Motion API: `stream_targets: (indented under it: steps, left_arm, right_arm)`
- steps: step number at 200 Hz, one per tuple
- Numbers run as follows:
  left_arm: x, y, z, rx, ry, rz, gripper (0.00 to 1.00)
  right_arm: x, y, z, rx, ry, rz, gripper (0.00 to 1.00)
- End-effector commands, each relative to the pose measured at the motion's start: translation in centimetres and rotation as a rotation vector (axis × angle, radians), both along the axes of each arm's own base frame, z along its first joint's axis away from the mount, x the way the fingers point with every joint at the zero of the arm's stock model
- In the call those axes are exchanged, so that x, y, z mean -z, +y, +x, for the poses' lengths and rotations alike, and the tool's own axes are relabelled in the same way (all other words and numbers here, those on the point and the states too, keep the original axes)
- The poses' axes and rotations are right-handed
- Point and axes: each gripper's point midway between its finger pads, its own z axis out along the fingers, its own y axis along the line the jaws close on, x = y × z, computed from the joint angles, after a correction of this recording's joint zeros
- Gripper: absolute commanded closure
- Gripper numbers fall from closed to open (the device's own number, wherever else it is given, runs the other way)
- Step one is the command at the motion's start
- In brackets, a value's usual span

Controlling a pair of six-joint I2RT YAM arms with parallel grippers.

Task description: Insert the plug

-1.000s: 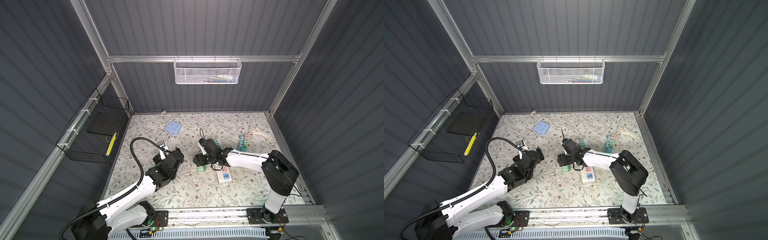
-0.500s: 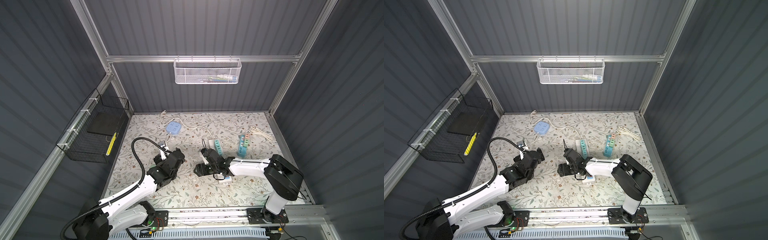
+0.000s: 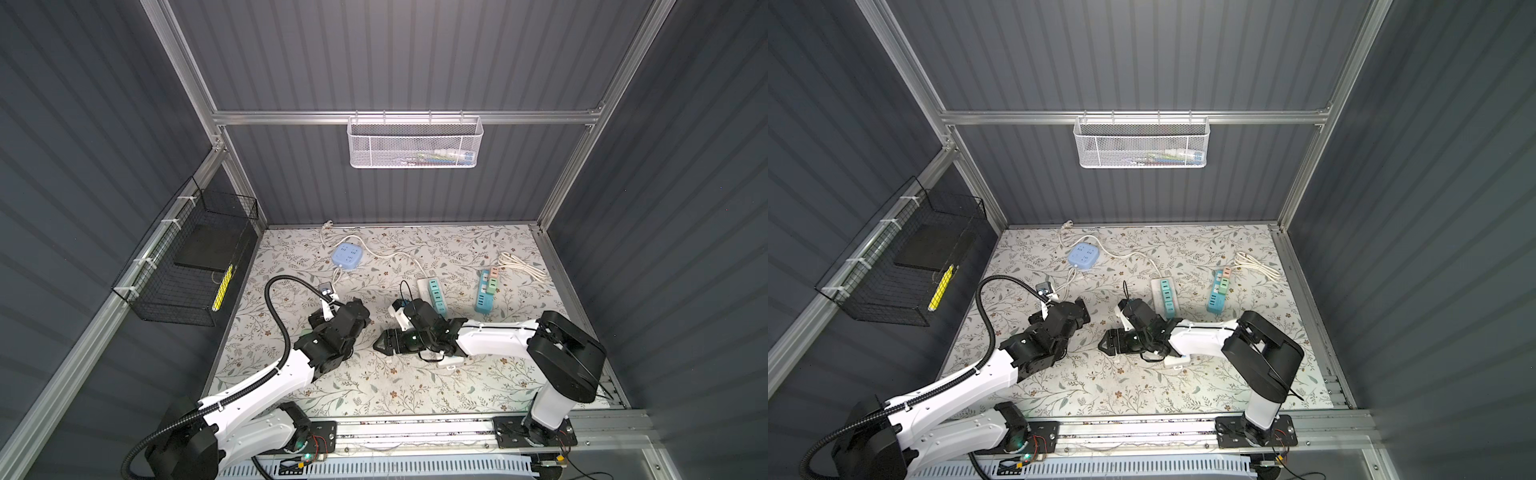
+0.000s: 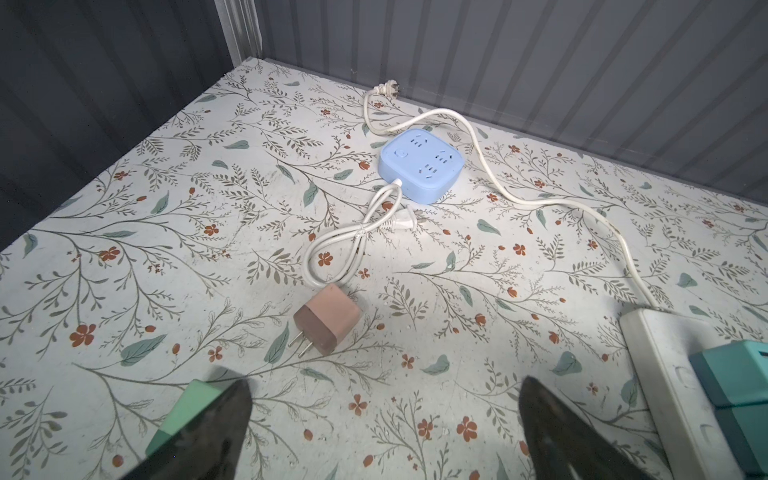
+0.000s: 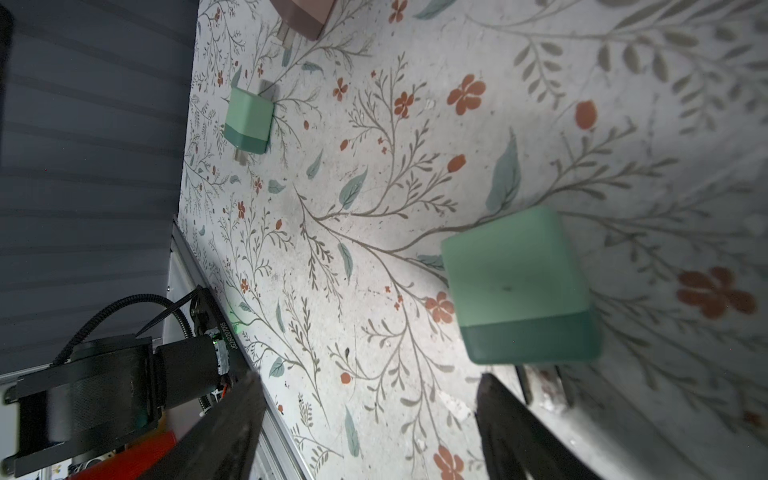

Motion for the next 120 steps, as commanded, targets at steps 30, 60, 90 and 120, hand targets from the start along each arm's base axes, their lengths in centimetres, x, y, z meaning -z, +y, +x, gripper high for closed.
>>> stream_targets:
  steps: [30,60,90,120]
  left_arm:
    - [0.3,0.7,-0.6,-0.008,0.043,0.022,0.00]
    - [-1.4,2.0,-0.9,-0.062,0.002,0.021,0.00]
    - [-2.8,2.6,-1.1,-0.065,-0.054,0.015,0.00]
    - [-2.9,3.0,-1.2,-0.079,-0.058,0.026,0.00]
  right_arm:
    - [-0.7,-3.8,3.5,0.101,-0.147,-0.192,0.17]
    - [1.3,-2.8,3.5,0.184,-0.081,-0.206,0.16]
    - [2.6,-1.1,2.7,0.182,-0.033,-0.208,0.16]
    - [3.2,0.6,1.4,0.159,0.018,-0.154,0.17]
